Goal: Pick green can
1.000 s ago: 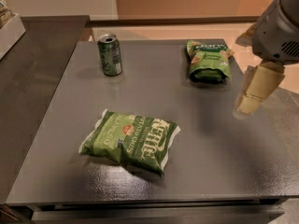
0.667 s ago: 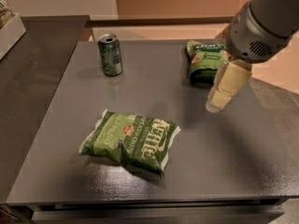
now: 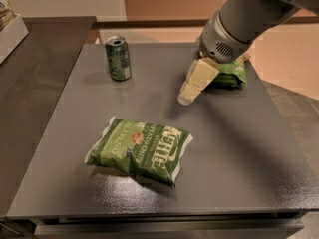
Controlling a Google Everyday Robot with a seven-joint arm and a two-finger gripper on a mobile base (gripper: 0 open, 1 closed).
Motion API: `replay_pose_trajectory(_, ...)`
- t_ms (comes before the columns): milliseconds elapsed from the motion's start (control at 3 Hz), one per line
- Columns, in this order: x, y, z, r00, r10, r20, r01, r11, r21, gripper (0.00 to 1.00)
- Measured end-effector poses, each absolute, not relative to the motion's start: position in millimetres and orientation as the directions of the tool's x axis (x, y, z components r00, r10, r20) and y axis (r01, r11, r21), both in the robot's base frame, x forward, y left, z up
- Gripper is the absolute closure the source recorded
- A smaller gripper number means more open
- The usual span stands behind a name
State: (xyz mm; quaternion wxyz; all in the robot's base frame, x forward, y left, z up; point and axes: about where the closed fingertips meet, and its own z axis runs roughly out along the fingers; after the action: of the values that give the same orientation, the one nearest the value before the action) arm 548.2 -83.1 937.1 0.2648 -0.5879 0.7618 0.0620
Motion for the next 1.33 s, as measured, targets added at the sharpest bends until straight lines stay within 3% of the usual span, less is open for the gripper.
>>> replay_pose_trajectory(1333,644,38,923,-0.181,-0.69,-0.701,-0.908,0.39,-0.15,0.0)
